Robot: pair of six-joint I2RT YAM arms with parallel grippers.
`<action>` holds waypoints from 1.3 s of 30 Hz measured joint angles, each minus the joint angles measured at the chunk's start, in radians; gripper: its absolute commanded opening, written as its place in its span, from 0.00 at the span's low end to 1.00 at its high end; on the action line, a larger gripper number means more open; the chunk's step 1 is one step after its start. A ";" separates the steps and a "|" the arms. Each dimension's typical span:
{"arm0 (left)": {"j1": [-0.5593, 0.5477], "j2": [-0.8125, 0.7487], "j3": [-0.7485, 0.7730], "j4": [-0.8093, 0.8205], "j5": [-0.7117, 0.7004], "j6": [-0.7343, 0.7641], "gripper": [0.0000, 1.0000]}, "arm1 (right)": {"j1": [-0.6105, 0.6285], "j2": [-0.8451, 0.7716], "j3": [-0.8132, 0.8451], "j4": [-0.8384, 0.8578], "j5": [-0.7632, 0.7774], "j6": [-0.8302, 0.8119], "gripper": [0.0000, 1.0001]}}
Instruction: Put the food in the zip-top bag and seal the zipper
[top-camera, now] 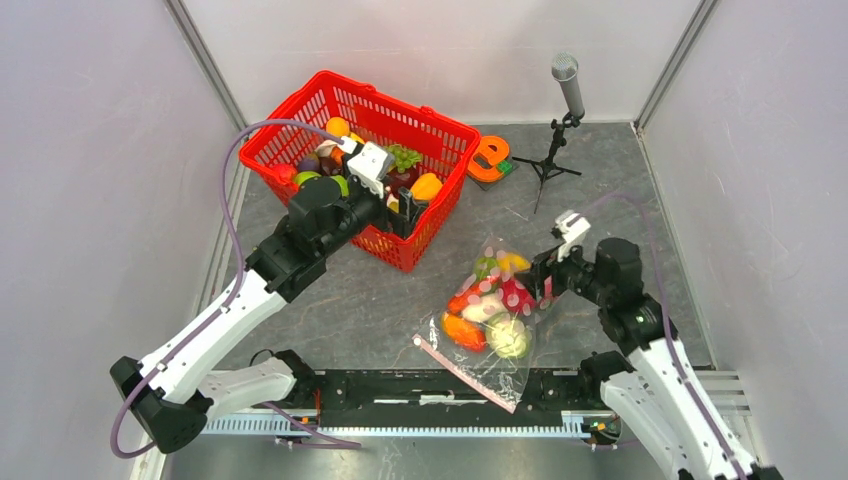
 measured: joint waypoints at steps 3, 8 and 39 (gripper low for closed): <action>0.000 -0.002 -0.005 -0.008 -0.040 -0.002 1.00 | 0.000 -0.118 0.006 0.114 0.164 0.026 0.87; 0.007 -0.004 -0.011 -0.035 -0.155 -0.022 1.00 | 0.000 -0.188 0.006 0.273 0.475 0.047 0.92; 0.472 -0.111 -0.071 -0.354 -0.397 -0.402 1.00 | -0.335 0.222 0.110 0.361 0.642 0.157 0.98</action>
